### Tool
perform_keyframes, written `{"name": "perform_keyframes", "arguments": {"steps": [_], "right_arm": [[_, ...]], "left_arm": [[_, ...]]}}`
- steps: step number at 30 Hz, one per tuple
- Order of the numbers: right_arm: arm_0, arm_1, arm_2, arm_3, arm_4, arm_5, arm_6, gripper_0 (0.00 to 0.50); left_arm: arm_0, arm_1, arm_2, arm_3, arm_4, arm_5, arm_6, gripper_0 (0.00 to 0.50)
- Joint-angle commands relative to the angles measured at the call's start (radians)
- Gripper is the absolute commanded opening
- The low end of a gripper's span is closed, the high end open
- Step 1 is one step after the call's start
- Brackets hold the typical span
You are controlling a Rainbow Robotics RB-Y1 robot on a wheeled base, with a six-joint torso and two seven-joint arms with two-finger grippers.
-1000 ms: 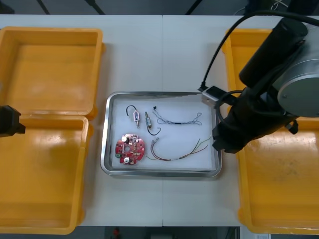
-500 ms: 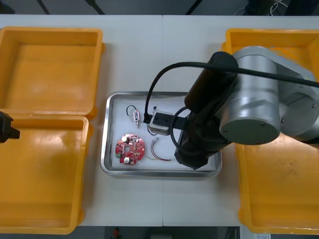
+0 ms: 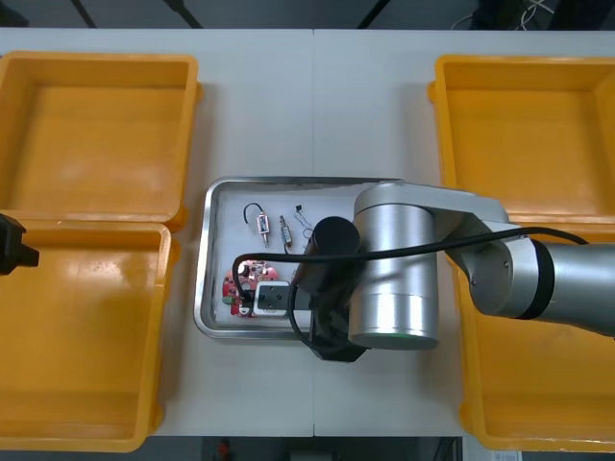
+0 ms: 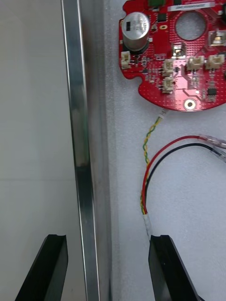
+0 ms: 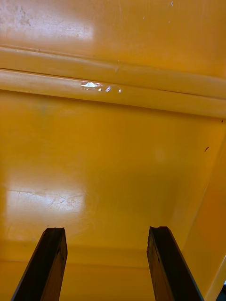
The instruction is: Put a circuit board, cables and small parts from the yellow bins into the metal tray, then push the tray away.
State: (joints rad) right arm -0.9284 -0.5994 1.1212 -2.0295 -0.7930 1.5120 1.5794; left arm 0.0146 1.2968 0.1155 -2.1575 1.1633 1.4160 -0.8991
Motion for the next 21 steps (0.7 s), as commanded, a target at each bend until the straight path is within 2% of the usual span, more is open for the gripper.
{"name": "perform_keyframes", "arguments": {"steps": [1,7,14,21], "right_arm": [[-0.036,0.059,0.063,0.020,0.049,-0.015,0.005,0.500],[-0.035,0.093,0.104,0.049,0.084,-0.016,-0.006,0.500],[-0.020,0.105,0.123,0.052,0.106,-0.016,-0.019,0.500],[0.005,0.113,0.146,0.052,0.163,-0.018,-0.027,0.500]], "left_arm": [[0.013,0.030,0.027,-0.018,-0.011,-0.009,-0.119,0.500],[0.013,0.030,0.029,-0.018,-0.011,-0.009,-0.121,0.500],[0.013,0.030,0.029,-0.018,-0.011,-0.009,-0.121,0.500],[0.013,0.030,0.029,-0.018,-0.011,-0.009,-0.121,0.500]]}}
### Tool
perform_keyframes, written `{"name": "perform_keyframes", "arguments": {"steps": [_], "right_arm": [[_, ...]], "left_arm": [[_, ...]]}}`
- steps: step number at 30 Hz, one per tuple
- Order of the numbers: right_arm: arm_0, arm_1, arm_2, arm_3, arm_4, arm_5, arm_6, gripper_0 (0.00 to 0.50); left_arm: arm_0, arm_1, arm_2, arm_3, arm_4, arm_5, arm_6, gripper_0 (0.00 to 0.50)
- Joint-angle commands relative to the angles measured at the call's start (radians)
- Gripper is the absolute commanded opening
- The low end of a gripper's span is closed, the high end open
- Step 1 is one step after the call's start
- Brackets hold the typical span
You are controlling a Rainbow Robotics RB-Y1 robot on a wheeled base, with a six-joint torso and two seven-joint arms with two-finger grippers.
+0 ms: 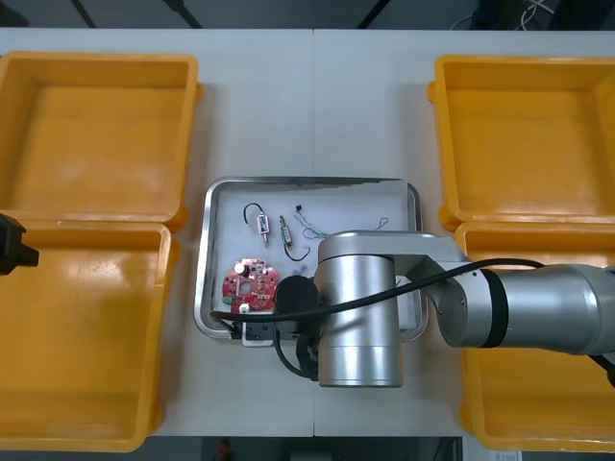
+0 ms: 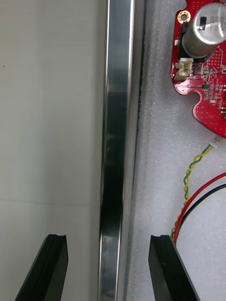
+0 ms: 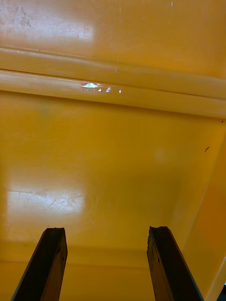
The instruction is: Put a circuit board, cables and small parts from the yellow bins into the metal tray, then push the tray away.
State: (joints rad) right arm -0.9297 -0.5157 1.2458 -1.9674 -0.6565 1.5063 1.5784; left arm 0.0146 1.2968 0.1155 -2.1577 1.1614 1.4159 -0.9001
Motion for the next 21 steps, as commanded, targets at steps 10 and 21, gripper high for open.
{"name": "perform_keyframes", "arguments": {"steps": [10,21], "right_arm": [[0.040,0.045,0.043,0.016,0.080,-0.035,-0.032,0.500],[0.060,0.060,0.046,0.041,0.103,-0.049,-0.032,0.351]], "left_arm": [[0.013,0.030,0.029,-0.017,-0.009,-0.009,-0.120,0.500],[0.013,0.030,0.029,-0.017,-0.009,-0.009,-0.120,0.500]]}}
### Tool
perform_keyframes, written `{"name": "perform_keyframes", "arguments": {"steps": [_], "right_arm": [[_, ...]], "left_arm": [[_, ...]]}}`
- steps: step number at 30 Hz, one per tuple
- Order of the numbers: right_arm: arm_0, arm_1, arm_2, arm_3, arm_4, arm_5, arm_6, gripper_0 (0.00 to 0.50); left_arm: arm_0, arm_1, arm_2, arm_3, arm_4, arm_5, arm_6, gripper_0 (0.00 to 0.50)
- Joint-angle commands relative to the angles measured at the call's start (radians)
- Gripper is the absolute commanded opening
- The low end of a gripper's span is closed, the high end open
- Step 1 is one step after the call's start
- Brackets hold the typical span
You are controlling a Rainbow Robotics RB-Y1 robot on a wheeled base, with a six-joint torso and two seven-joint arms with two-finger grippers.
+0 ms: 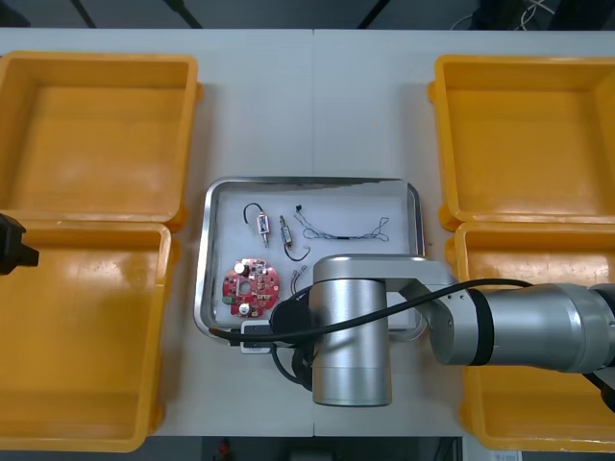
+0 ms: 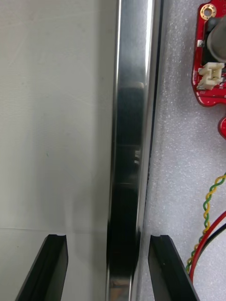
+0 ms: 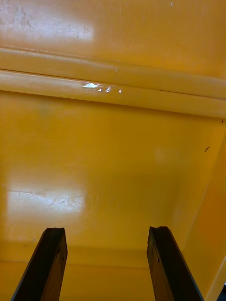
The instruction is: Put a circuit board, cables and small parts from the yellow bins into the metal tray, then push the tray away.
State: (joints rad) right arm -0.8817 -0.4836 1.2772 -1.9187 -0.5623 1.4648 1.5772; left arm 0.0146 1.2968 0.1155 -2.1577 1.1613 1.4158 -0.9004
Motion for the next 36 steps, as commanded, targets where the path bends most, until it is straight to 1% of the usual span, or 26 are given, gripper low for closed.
{"name": "perform_keyframes", "arguments": {"steps": [1,2,3,4,5,6,7,8,12,16,19,25,32,36], "right_arm": [[0.012,0.028,0.013,-0.008,0.010,-0.006,-0.026,0.325],[0.012,0.028,0.013,-0.008,0.013,-0.006,-0.025,0.262],[0.012,0.028,0.014,-0.008,0.016,-0.006,-0.025,0.215],[0.012,0.028,0.014,-0.008,0.018,-0.006,-0.026,0.215],[0.012,0.028,0.014,-0.008,0.018,-0.006,-0.025,0.068],[0.012,0.028,0.014,-0.008,0.025,-0.006,-0.025,0.068],[0.012,0.028,0.014,-0.008,0.027,-0.006,-0.025,0.014],[0.012,0.026,0.014,-0.013,0.038,-0.006,-0.023,0.000],[0.010,0.017,0.014,-0.023,0.062,-0.006,-0.023,0.000],[-0.002,0.005,0.014,-0.026,0.071,-0.006,-0.022,0.000],[-0.045,-0.020,0.014,-0.029,0.067,-0.006,-0.019,0.000],[-0.111,-0.049,0.013,-0.029,0.064,-0.008,-0.025,0.000],[-0.186,-0.070,0.013,-0.026,0.062,-0.008,-0.031,0.000],[-0.232,-0.073,0.013,0.001,0.056,-0.012,-0.031,0.000]], "left_arm": [[0.013,0.030,0.029,-0.017,-0.009,-0.009,-0.120,0.500],[0.013,0.030,0.029,-0.017,-0.009,-0.009,-0.120,0.500],[0.013,0.030,0.029,-0.017,-0.009,-0.009,-0.120,0.500],[0.013,0.030,0.029,-0.017,-0.009,-0.009,-0.120,0.500],[0.013,0.030,0.029,-0.017,-0.009,-0.009,-0.120,0.500],[0.013,0.030,0.029,-0.017,-0.009,-0.009,-0.120,0.500],[0.013,0.030,0.029,-0.017,-0.009,-0.009,-0.120,0.500],[0.013,0.030,0.029,-0.017,-0.009,-0.009,-0.120,0.500],[0.013,0.030,0.029,-0.017,-0.009,-0.009,-0.120,0.500],[0.013,0.030,0.029,-0.017,-0.009,-0.009,-0.120,0.500],[0.013,0.030,0.029,-0.017,-0.009,-0.009,-0.120,0.500],[0.013,0.030,0.029,-0.017,-0.009,-0.009,-0.120,0.500],[0.013,0.030,0.029,-0.017,-0.009,-0.009,-0.120,0.500],[0.013,0.030,0.029,-0.017,-0.009,-0.009,-0.120,0.500]]}}
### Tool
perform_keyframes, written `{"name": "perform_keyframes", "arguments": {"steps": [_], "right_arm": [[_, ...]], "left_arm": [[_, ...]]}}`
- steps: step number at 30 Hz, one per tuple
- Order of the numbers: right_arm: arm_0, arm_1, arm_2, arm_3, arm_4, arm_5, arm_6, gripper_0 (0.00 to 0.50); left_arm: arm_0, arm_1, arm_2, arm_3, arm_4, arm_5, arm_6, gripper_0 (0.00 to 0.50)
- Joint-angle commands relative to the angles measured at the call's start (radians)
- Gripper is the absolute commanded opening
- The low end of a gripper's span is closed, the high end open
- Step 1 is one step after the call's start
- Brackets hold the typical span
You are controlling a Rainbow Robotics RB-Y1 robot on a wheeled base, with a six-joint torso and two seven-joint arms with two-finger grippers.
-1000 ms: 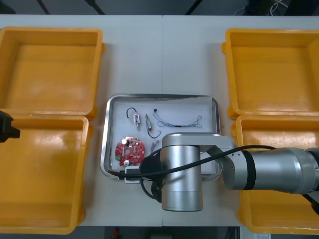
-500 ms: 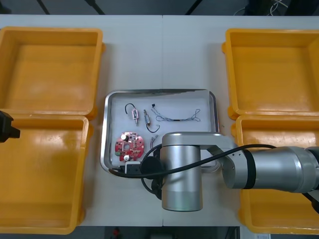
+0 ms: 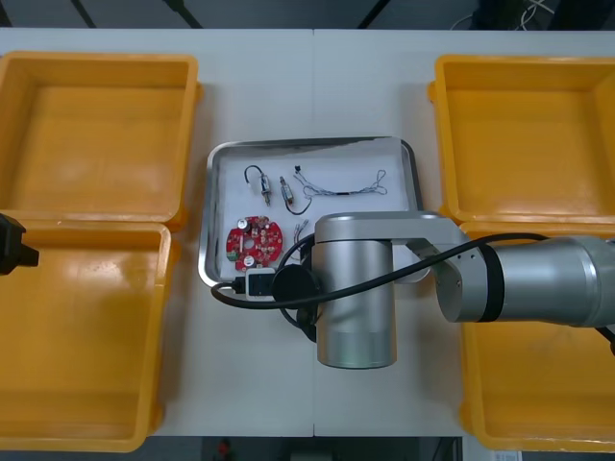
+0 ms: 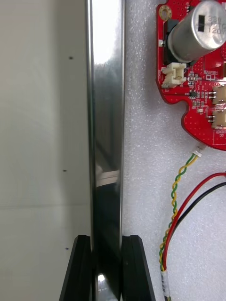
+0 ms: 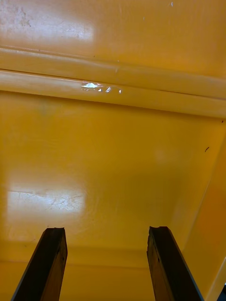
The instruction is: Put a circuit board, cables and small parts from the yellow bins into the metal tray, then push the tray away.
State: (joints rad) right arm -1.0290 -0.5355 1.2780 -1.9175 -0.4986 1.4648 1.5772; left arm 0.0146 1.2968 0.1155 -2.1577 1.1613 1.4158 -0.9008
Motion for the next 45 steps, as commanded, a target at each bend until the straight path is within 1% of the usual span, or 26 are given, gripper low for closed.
{"name": "perform_keyframes", "arguments": {"steps": [1,2,6,12,19,28,45], "right_arm": [[-0.085,-0.021,0.012,0.000,-0.008,-0.012,-0.031,0.000],[-0.112,-0.021,0.014,0.028,-0.023,-0.023,-0.029,0.000],[-0.158,-0.012,0.012,0.094,-0.052,-0.044,-0.020,0.000],[-0.198,0.005,0.012,0.187,-0.055,-0.080,-0.009,0.000],[-0.243,0.014,0.012,0.262,-0.055,-0.132,0.010,0.000],[-0.281,0.019,0.012,0.376,-0.055,-0.307,0.053,0.000],[-0.315,0.020,0.014,0.537,-0.038,-0.557,0.122,0.000]], "left_arm": [[0.013,0.030,0.029,-0.017,-0.009,-0.009,-0.119,0.500],[0.013,0.030,0.029,-0.017,-0.009,-0.009,-0.119,0.500],[0.013,0.030,0.029,-0.017,-0.009,-0.009,-0.119,0.500],[0.013,0.030,0.029,-0.017,-0.009,-0.009,-0.119,0.500],[0.013,0.030,0.029,-0.017,-0.009,-0.009,-0.119,0.500],[0.013,0.030,0.029,-0.017,-0.009,-0.009,-0.119,0.500],[0.013,0.030,0.029,-0.017,-0.009,-0.009,-0.119,0.500]]}}
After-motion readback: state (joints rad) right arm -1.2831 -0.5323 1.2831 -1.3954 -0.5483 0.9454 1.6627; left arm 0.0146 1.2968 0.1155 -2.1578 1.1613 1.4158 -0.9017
